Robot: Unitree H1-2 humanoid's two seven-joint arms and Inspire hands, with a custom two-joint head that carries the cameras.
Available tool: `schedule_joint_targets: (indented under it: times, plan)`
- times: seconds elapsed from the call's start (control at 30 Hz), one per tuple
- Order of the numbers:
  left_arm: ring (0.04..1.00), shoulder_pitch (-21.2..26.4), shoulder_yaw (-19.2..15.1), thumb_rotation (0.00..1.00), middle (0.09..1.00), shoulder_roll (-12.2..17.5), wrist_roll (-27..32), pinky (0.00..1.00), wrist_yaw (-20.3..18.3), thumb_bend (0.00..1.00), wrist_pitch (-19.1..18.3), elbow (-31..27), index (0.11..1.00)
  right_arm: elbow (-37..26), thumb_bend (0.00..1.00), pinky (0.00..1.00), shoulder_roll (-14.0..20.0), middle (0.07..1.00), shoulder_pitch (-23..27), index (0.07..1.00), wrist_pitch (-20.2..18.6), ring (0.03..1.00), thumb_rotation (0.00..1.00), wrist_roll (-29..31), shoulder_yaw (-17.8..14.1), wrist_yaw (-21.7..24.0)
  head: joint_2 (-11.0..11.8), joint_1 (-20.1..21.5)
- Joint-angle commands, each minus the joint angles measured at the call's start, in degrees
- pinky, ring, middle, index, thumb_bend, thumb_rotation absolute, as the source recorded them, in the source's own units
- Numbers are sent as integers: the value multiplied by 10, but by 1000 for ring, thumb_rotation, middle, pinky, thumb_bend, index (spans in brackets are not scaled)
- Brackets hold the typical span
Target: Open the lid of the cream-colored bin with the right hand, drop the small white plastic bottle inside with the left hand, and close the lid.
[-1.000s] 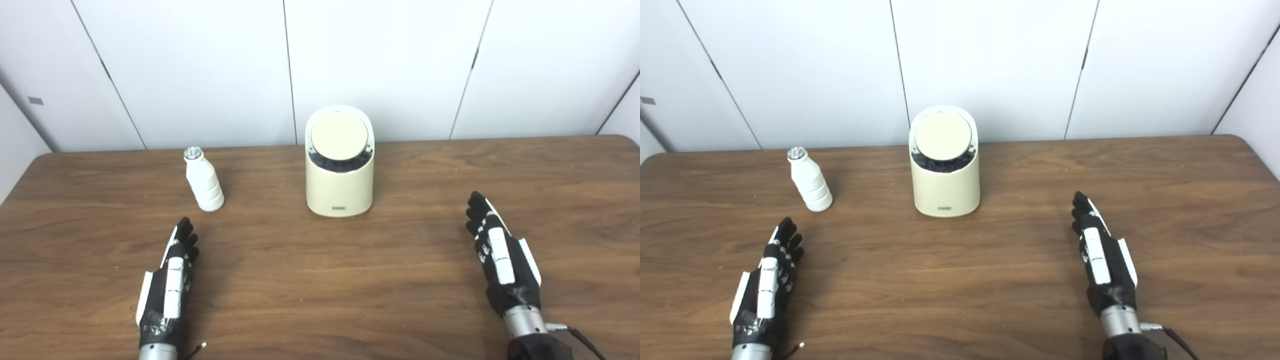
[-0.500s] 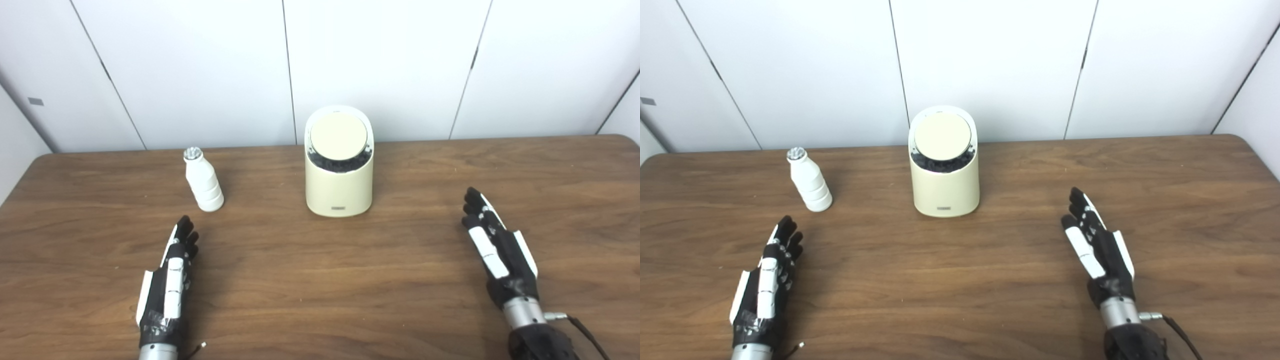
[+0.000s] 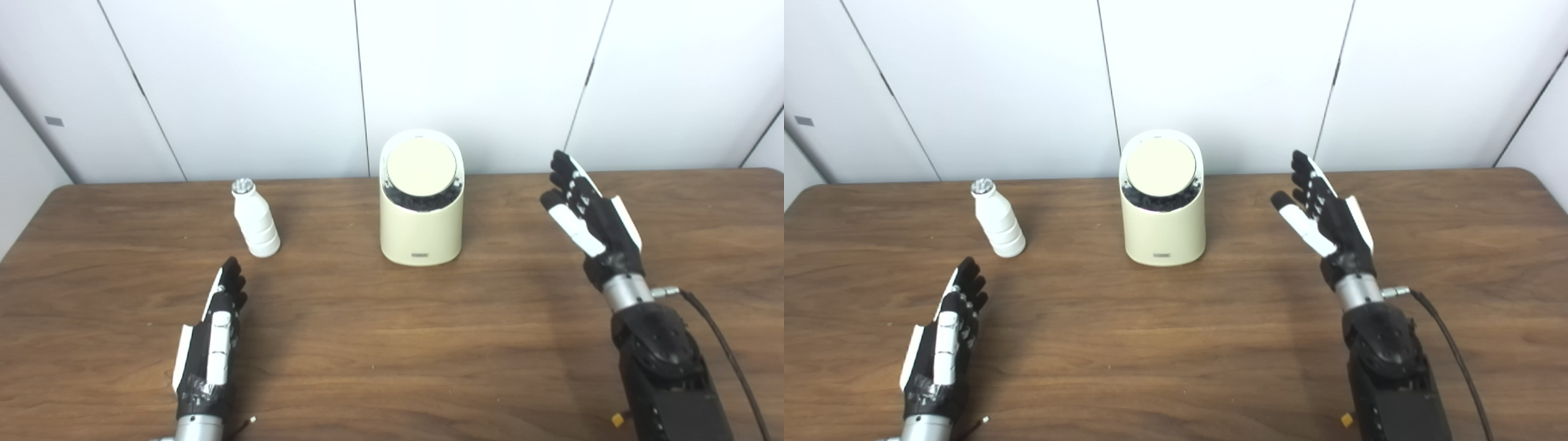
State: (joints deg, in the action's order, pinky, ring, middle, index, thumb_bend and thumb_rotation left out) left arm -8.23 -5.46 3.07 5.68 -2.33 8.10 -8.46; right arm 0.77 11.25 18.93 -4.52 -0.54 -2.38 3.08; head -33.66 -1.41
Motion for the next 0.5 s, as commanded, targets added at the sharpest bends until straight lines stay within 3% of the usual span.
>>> schedule_joint_targets:
  times: [0.0, 0.13, 0.3, 0.47]
  plan:
    - [996, -4, 6, 953, 1000, -7, 0, 1000, 0, 537, 22, 32, 1000, -16, 778, 910, 8, 948, 44, 924, -3, 949, 665, -30, 11, -4, -1, -1]
    - [995, -5, 8, 948, 1000, -10, -3, 1000, -1, 529, 27, 33, 1000, -28, 857, 886, 11, 930, 78, 916, -37, 919, 691, -93, 34, -14, -3, -3]
    - [994, -9, 9, 950, 1000, -13, -8, 1000, 1, 524, 21, 25, 1000, -52, 875, 891, 14, 935, 117, 921, -92, 922, 650, -140, 59, -2, -5, -3]
    - [997, -10, 9, 946, 1000, -14, -10, 1000, 2, 531, 22, 24, 1000, -53, 887, 875, 20, 942, 147, 931, -110, 935, 637, -166, 80, 15, -8, -1]
